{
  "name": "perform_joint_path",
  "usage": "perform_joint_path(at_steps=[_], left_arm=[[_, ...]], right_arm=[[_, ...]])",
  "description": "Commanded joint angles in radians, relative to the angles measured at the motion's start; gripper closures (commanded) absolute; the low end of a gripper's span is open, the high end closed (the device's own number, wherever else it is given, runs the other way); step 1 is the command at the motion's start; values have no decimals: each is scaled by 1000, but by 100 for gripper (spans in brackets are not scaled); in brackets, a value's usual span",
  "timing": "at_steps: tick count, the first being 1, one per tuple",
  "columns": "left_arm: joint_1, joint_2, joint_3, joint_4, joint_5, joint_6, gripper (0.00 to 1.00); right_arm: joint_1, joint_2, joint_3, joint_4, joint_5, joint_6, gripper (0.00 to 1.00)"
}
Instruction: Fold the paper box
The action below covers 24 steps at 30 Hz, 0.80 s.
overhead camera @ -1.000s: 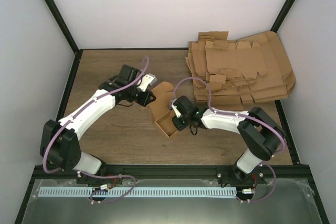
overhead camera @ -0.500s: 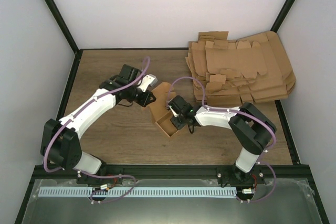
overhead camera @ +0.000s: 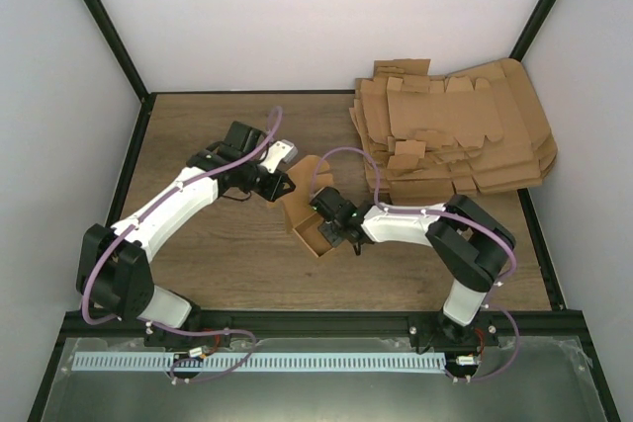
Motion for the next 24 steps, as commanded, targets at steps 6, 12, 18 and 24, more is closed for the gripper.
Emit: perform_joint_path(at_steps=[6,12,18,24], left_arm=[[-2,-6,12,-8,9,-5,90],[-2,-42,18,10,-34,-42,35],[-2,-148,16,42,-128,-123,20],[-3,-233,-19,18,-184,-159,10]], right_arm=[[18,29,-19,13,110,19,93],[17,-6,18,-14,25,96,82],[16,40,110,-65,28,236,67],[16,-39,93,-12,-55,266,43]])
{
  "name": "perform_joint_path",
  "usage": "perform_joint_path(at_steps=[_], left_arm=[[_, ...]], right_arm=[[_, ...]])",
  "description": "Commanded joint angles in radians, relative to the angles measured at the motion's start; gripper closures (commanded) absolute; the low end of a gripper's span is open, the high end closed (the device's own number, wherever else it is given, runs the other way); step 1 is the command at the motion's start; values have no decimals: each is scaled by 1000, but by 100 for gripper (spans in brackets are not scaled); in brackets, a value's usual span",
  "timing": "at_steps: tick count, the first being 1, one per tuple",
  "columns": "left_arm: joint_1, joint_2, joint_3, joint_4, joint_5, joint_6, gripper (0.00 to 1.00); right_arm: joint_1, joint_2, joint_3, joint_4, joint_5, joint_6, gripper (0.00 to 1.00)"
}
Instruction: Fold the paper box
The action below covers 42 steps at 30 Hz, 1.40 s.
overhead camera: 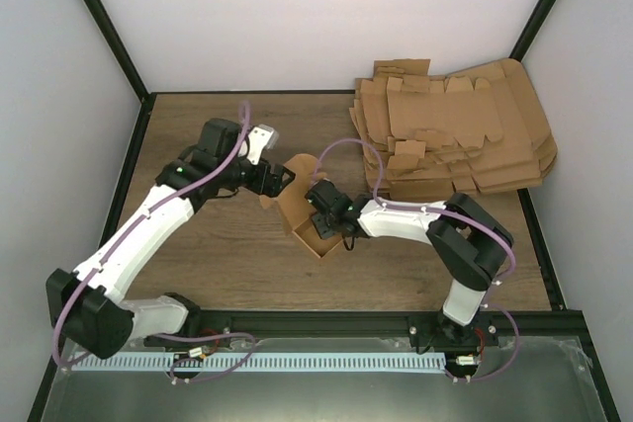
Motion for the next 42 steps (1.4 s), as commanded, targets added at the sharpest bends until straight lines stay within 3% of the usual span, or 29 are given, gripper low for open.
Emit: perform_joint_path(at_steps=[1,9,12,15,23,32,36,40,42], left_arm=[[-1,-49,-25,-12,-66,-49,10],[-3,-141,-94,-63,-143,-222,8],[-6,-188,-125,-75,-164,-282,0],[-13,-227,-154,-81,-168,-330,0],[-55,-281,-230,-74,-178,-444,0],[-159,-304,-295,-19,-241,-573,0],[-196,-302,-316,13,-274,-621,10],[-212,-288,-327,41,-294,-640,26],[-222,-275,-334,56,-293,-662,29]], right_arm=[[3,-74,11,18,-53,40,42],[-40,-217,-56,35,-163,-40,40],[-90,-281,-87,46,-245,-53,40],[-137,-339,-100,46,-283,-71,38],[-259,-467,-127,113,-353,-90,0],[-318,-425,-51,168,-414,-135,0],[-349,-352,22,163,-492,-158,3],[-376,-281,79,151,-580,-177,13],[-390,-263,88,150,-631,-200,17]])
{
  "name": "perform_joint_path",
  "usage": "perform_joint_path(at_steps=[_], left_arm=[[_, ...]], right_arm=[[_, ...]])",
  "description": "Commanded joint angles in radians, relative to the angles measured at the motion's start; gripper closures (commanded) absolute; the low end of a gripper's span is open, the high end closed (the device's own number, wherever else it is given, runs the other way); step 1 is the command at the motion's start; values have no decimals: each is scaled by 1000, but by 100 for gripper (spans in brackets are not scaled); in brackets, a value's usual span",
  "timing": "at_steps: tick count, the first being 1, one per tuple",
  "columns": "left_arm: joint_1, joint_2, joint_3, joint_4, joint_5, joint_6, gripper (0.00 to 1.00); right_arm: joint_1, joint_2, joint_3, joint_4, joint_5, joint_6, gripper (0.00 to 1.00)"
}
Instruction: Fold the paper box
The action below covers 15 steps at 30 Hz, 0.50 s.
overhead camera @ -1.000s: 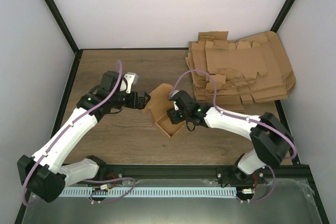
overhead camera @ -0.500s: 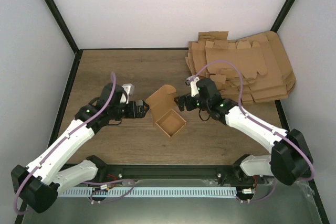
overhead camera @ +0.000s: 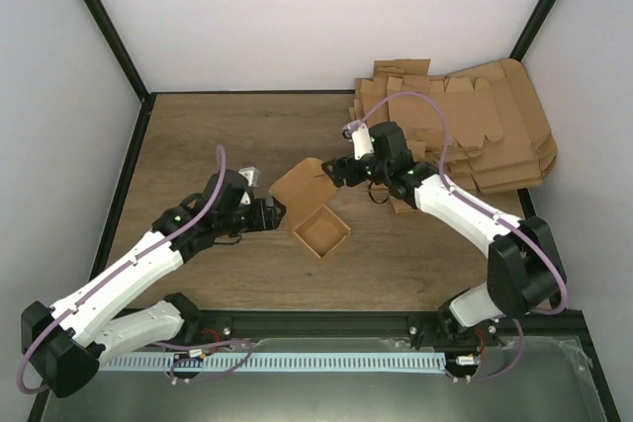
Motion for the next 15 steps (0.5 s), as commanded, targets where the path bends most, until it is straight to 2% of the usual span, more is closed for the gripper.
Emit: perform_joint_path(at_steps=[1,3,6,10,15], left_arm=[[-24,20,-25,71,-22,-62,29],[-38,30,-38,98,-13,-73,30],[-42,41,-53,132,-17,-72,36],[-42,75,-47,150,-54,-45,52],[-41,135,-24,165,-98,-10,72]], right_arm=[[-35,43,55,5,-145,-60,17],[-57,56,49,21,-201,-78,17],[-97,75,43,45,-320,-82,18],[-104,77,2,104,-412,-74,19],[-104,56,-101,210,-430,-60,22]])
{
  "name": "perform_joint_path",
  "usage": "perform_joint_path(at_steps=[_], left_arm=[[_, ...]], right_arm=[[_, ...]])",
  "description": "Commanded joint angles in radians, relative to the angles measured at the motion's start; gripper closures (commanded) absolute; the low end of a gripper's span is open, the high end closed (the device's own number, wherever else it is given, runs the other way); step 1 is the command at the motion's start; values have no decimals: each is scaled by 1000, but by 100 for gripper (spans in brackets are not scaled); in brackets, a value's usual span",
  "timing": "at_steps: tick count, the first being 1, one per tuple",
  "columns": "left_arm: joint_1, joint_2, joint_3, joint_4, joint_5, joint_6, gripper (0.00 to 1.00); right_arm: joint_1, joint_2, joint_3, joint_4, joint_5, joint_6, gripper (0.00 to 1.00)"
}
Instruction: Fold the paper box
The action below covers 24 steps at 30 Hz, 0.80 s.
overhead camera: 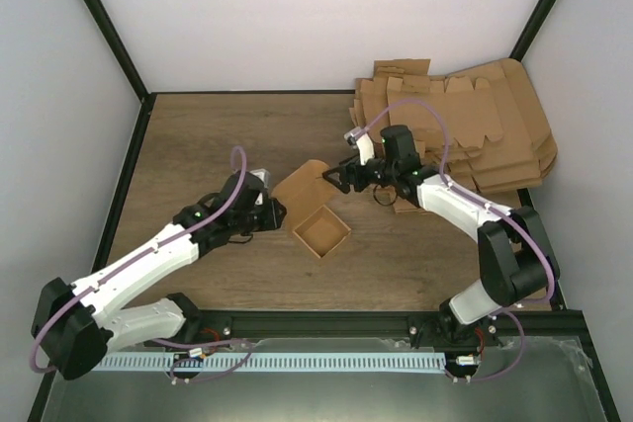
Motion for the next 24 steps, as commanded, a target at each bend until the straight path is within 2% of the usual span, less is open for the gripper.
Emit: perform_joint_path(at_steps=[1,7,10,12,15,19,21,24], left_arm=[[-3,47,27,42,-57,48,73],[6,105,86,26,-139,126,88],[10,135,129,24,-151,201,93],[16,162,157,19,-142,254,94],[25,202,192,30,-117,331,94],[46,262,232,70,-109,416,94],[64,301,259,75,-110,443,94],[93,344,295,75,-115,461,92]], right_arm=[[1,-15,-61,102,-73,-6,24],[3,-13,-141,217,-58,22,37],[5,-35,-186,281,-36,42,38],[7,-36,-187,281,-2,44,37],[9,-31,-176,268,59,42,29],[9,-40,-174,261,123,62,28],[8,-38,-169,255,125,61,32],[13,-24,-148,232,131,60,44]])
